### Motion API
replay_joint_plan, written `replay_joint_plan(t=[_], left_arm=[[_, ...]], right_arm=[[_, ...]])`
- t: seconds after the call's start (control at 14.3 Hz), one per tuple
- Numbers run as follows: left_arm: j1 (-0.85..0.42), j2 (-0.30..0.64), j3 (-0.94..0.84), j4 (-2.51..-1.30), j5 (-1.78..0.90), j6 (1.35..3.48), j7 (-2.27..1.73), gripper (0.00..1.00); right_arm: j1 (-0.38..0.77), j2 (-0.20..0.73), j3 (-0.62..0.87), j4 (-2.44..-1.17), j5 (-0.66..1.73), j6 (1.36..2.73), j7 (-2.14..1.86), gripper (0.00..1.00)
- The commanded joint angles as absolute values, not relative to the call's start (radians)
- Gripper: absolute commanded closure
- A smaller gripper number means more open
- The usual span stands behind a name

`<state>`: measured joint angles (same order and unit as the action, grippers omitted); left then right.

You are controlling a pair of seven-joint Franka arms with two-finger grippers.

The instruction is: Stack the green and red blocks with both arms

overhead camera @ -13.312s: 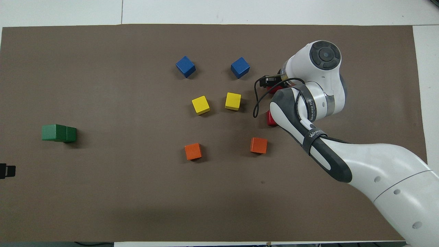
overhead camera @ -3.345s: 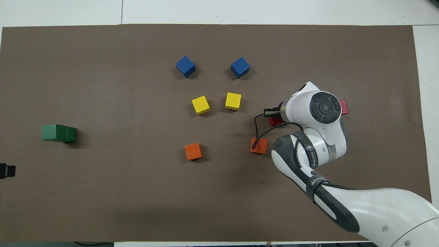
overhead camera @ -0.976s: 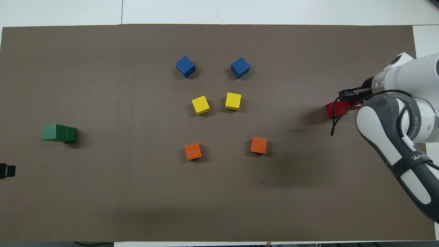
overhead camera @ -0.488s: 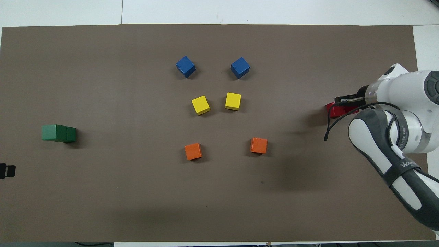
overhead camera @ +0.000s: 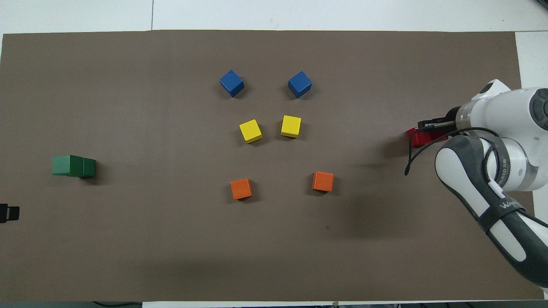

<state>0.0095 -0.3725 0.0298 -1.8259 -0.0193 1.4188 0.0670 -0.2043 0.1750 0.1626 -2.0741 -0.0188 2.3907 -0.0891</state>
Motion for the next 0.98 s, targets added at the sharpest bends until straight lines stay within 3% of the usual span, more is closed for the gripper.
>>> replay_joint_plan(t=[0.0,0.7,0.77,0.91], left_arm=[[0.014,-0.391,0.025,-1.833,-0.009,1.408,0.060,0.00],[0.014,-0.391,0.025,-1.833,-0.009,1.408,0.058,0.00],[0.014,-0.391,0.025,-1.833,-0.009,1.408,0.060,0.00],[0.014,-0.391,0.025,-1.833,-0.009,1.408,0.058,0.00]], right_arm=[[-0.222,0.150,0.175,-2.114,-0.002,2.430,-0.083,1.00],[-0.221,0.156,0.175,-2.140,-0.002,2.457,-0.086,1.00],[-0.221,0.156,0.175,-2.143,-0.002,2.457,-0.086,0.88],[-0.222,0.156,0.175,-2.143,-0.002,2.459,-0.089,0.76]])
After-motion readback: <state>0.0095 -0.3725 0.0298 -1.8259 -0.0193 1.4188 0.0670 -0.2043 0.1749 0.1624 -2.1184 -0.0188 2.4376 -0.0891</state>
